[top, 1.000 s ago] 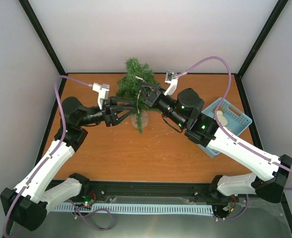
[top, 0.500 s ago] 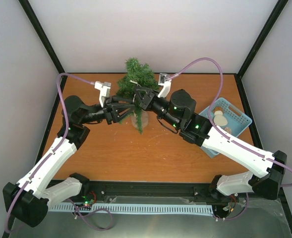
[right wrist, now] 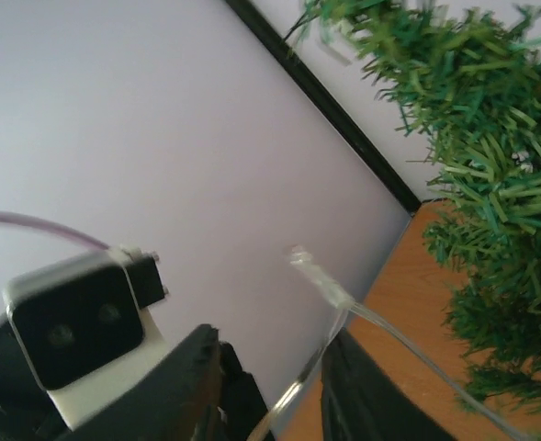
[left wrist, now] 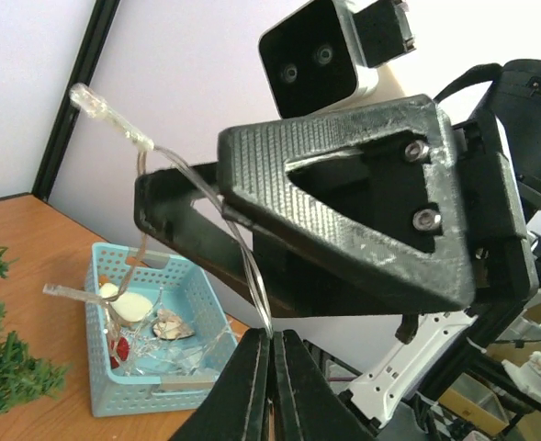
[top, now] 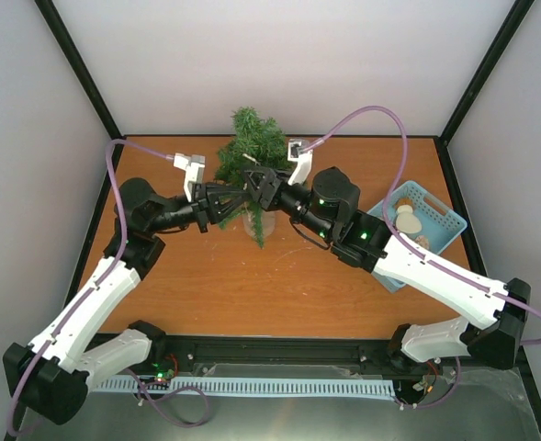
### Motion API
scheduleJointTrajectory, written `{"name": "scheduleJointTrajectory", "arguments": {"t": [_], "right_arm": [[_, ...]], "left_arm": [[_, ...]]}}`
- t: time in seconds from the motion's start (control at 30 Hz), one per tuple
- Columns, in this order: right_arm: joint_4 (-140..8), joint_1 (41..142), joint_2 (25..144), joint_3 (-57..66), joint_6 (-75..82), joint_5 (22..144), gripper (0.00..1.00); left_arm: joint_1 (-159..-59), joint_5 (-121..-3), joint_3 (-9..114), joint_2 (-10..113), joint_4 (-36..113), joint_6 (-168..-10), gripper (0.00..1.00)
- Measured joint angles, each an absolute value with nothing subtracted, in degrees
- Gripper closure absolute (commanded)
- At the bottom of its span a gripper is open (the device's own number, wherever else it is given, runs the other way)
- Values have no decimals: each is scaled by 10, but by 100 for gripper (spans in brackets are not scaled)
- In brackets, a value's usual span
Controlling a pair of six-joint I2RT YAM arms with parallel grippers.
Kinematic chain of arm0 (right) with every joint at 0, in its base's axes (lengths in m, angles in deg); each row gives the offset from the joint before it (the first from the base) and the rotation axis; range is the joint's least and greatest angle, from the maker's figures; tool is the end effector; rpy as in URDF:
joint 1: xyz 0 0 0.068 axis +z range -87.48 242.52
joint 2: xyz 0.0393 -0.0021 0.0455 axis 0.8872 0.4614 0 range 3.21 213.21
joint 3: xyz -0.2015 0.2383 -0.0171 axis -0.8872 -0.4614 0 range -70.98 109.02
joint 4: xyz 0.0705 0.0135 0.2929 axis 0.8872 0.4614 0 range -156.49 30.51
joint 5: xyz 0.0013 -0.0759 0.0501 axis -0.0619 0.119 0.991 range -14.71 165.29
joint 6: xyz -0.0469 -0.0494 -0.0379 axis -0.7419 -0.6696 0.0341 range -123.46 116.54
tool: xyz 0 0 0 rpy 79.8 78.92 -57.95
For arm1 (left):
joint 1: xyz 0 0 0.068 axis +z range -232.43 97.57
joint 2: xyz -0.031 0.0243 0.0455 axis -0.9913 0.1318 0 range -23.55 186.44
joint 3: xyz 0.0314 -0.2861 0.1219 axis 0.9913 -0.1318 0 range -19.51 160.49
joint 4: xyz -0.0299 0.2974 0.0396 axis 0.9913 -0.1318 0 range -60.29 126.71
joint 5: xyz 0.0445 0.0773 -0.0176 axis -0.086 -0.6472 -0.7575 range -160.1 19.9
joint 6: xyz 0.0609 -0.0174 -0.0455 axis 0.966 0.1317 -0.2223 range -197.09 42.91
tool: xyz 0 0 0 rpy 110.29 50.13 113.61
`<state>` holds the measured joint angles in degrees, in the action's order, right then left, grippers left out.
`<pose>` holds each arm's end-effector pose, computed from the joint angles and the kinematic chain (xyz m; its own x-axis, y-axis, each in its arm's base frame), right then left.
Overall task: Decorate the small christmas tree
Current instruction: Wrap the decoration item around the Christmas tree.
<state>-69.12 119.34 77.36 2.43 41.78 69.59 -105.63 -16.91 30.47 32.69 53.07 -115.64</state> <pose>0.2054 0.3019 0.4677 -0.5400 0.4650 -0.7015 -0.5611 0.4223 0.7119 0.2134 -0.1495 0.4153 -0.4726 -0.2036 -0.8574 0.8516 0.1450 -0.5038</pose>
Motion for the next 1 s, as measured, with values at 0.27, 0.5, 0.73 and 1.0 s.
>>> {"name": "scheduleJointTrajectory", "arguments": {"t": [0.27, 0.5, 0.73, 1.0], "right_arm": [[-616, 1196, 691, -30, 229, 695, 41], [-559, 1187, 568, -123, 28, 619, 34], [-503, 1105, 572, -142, -71, 614, 38], [-537, 995, 555, -248, -116, 664, 38]], "left_arm": [[-1056, -216, 314, 294, 448, -1094, 99], [-1056, -245, 324, 281, 419, -1077, 99], [-1056, -280, 361, 282, 394, -1065, 99], [-1056, -321, 419, 304, 378, -1058, 99]]}}
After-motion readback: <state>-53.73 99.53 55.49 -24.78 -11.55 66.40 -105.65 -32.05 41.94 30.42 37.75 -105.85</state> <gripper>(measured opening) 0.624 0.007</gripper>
